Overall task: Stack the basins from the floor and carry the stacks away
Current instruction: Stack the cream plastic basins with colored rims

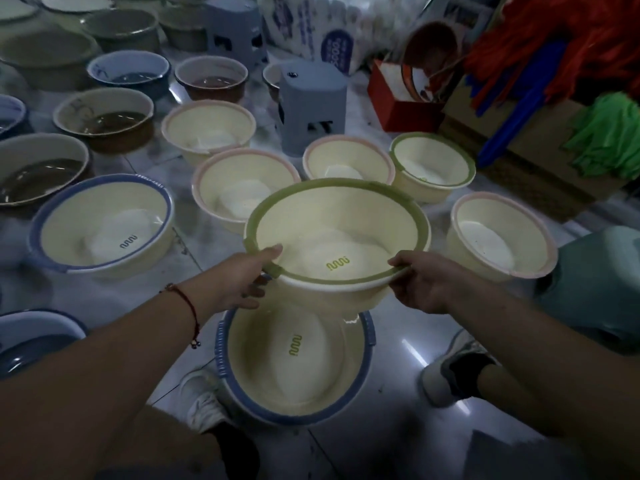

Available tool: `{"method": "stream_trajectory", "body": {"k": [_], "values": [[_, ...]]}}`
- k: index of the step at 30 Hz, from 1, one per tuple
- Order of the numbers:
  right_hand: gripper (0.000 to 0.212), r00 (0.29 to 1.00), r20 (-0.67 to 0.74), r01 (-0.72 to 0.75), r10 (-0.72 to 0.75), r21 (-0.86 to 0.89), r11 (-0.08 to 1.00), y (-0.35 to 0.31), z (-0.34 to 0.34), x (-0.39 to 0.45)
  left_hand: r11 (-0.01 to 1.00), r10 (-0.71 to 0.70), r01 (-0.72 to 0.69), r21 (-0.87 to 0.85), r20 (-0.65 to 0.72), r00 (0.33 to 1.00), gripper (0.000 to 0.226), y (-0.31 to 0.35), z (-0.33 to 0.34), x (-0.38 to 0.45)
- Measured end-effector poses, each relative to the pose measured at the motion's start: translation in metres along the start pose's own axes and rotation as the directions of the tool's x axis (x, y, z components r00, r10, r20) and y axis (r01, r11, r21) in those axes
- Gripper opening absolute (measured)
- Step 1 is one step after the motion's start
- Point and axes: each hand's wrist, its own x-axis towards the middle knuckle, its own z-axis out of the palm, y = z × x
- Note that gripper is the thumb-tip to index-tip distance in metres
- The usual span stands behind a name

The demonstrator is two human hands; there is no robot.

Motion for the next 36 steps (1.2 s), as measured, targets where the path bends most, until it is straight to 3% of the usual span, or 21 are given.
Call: {"method": "stream_trajectory", "body": {"k": [3,6,11,15,20,25,28,33,36], "values": [[0.017,0.997,0.078,-0.008,0.025,-0.206,0.979,0.023,0.014,-0.001,0.996,-0.035,0.027,-0.083,-0.096,0.995,0.036,-0.014,-0.013,-0.005],[0.029,0.997,0.069,0.014,0.015,-0.404,0.915,0.041,0.018,0.004,0.996,-0.086,0.08,-0.05,-0.132,0.988,0.025,-0.024,-0.023,-0.012],[0.04,0.993,-0.033,0.096,-0.115,-0.365,0.926,0.052,0.021,0.017,0.99,-0.123,0.132,0.044,-0.154,0.98,0.025,-0.048,-0.043,-0.012],[0.024,0.991,-0.106,0.047,-0.082,-0.294,0.955,0.064,0.023,0.035,0.978,-0.15,0.164,0.131,-0.109,0.983,0.03,-0.067,-0.055,-0.011],[0.007,0.985,-0.157,-0.006,-0.071,-0.441,0.898,0.091,0.019,0.062,0.95,-0.186,0.197,0.243,-0.069,0.98,0.039,-0.099,-0.057,0.0],[0.029,0.984,-0.155,-0.006,-0.088,-0.521,0.853,0.123,0.013,0.091,0.898,-0.153,0.161,0.411,-0.052,0.987,0.042,-0.12,-0.057,0.005],[0.028,0.976,-0.138,0.044,-0.171,-0.638,0.769,0.141,0.011,0.101,0.841,-0.157,0.15,0.519,-0.03,0.987,0.043,-0.132,-0.056,0.011],[0.03,0.96,-0.074,0.127,-0.271,-0.748,0.652,0.152,0.009,0.117,0.745,-0.097,0.055,0.664,0.026,0.995,0.025,-0.143,-0.047,0.027],[0.058,0.97,-0.07,0.097,-0.231,-0.763,0.64,0.151,0.011,0.13,0.661,-0.093,0.034,0.75,0.036,0.995,0.037,-0.147,-0.047,0.042]]}}
